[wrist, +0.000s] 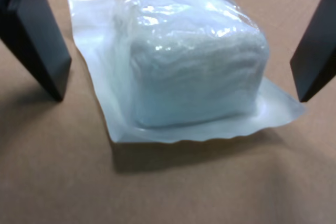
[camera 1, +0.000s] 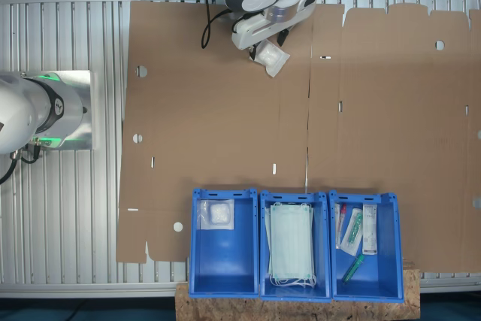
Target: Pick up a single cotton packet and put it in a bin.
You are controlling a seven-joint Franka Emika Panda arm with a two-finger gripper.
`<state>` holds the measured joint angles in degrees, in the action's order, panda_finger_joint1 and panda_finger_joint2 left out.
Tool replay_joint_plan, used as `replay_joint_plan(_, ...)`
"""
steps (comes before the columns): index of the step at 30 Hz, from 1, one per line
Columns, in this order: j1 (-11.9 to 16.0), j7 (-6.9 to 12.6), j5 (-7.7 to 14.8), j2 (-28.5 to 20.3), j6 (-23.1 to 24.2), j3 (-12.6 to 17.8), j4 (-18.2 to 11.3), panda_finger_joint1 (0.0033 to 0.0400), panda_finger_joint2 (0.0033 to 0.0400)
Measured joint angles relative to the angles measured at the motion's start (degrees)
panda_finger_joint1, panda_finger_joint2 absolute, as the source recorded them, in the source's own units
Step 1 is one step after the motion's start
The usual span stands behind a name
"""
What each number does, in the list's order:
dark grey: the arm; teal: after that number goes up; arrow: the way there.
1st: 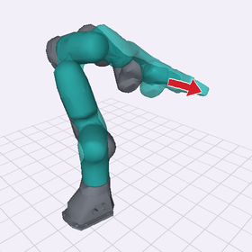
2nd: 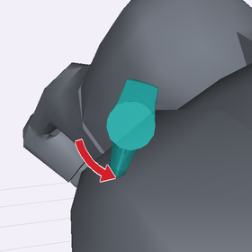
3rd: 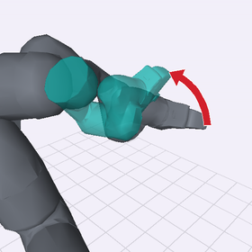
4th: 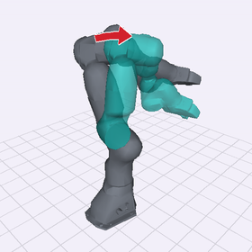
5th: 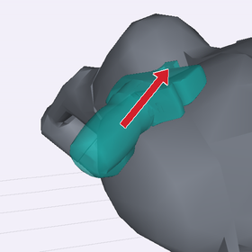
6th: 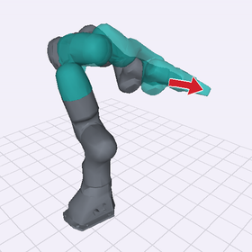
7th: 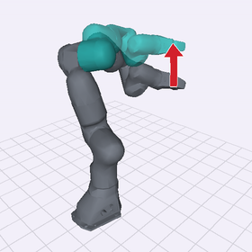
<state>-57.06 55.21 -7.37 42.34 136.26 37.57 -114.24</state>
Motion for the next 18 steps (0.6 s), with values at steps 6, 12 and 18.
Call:
replay_joint_plan(6, 0.9, 0.49, 0.0, -0.1, 0.8, -0.2, 0.0, 0.0400, 0.0400)
replay_joint_plan(12, 2.0, 0.63, 0.0, -0.4, 1.4, -0.2, -0.3, 0.0400, 0.0400)
replay_joint_plan(18, 2.8, 0.66, 0.0, -0.8, 1.7, -0.1, -0.6, 0.0400, 0.0400)
